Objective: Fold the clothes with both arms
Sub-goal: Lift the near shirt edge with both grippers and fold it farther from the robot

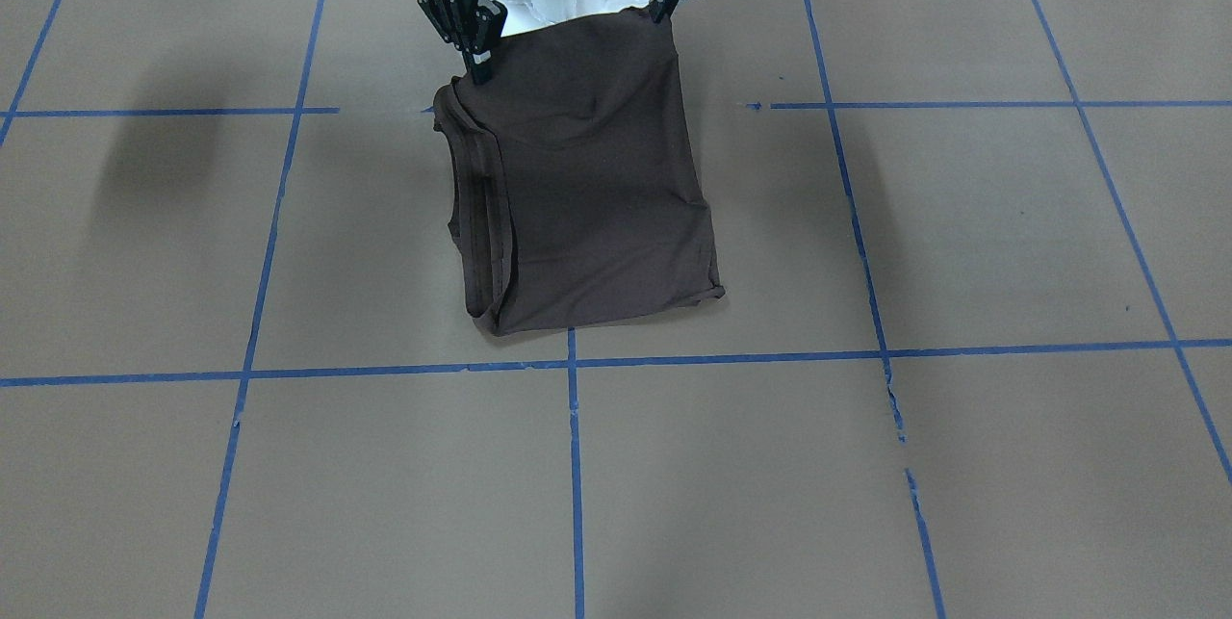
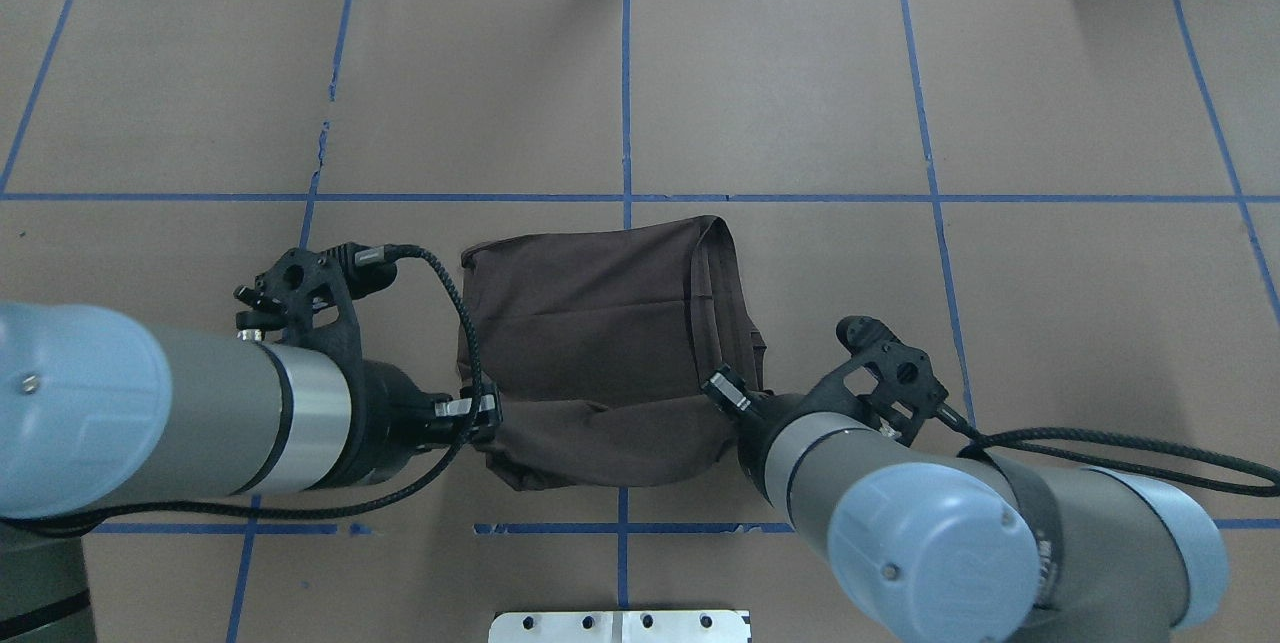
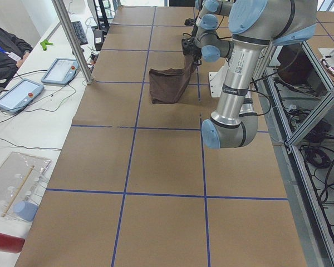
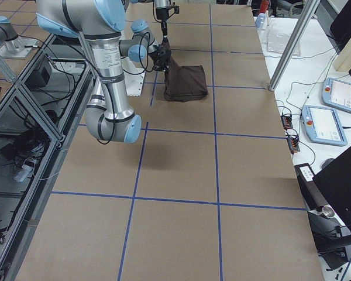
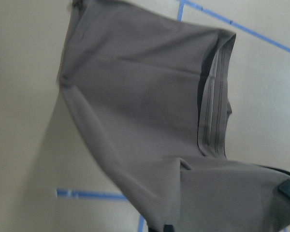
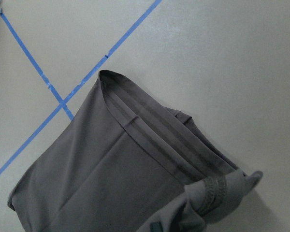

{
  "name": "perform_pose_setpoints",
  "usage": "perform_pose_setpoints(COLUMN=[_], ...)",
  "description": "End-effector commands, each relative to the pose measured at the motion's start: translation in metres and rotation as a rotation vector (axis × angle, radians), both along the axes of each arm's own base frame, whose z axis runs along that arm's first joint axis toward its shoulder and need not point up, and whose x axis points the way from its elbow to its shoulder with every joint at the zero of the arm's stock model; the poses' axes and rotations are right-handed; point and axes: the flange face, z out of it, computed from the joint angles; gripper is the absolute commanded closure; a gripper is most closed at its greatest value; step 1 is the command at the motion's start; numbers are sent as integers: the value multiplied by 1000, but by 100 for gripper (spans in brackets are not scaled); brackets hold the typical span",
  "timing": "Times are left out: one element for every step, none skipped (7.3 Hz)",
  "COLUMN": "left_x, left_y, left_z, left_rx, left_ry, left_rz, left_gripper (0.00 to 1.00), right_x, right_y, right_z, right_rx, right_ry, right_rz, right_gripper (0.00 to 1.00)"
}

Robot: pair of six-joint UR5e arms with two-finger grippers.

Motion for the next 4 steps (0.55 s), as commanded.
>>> perform_pose_setpoints(left_x=[22, 32, 43, 52], left_y=[-55, -74, -90, -101], left_z=[28, 41, 55, 66], left_rx=[40, 50, 47, 46], left_ry=[-113, -127, -141, -146], left_rz=[-36, -49, -61, -71], left_gripper=[100, 100, 100, 100], right_x=[-35, -44, -53, -66], right_y=[-65, -85, -102, -114], right_z=[-8, -1, 4, 9], right_rx=[8, 9, 0, 2], right_ry=[66, 103, 126, 120], right_rz=[49, 57, 59, 66], right_gripper=[100, 100, 100, 100])
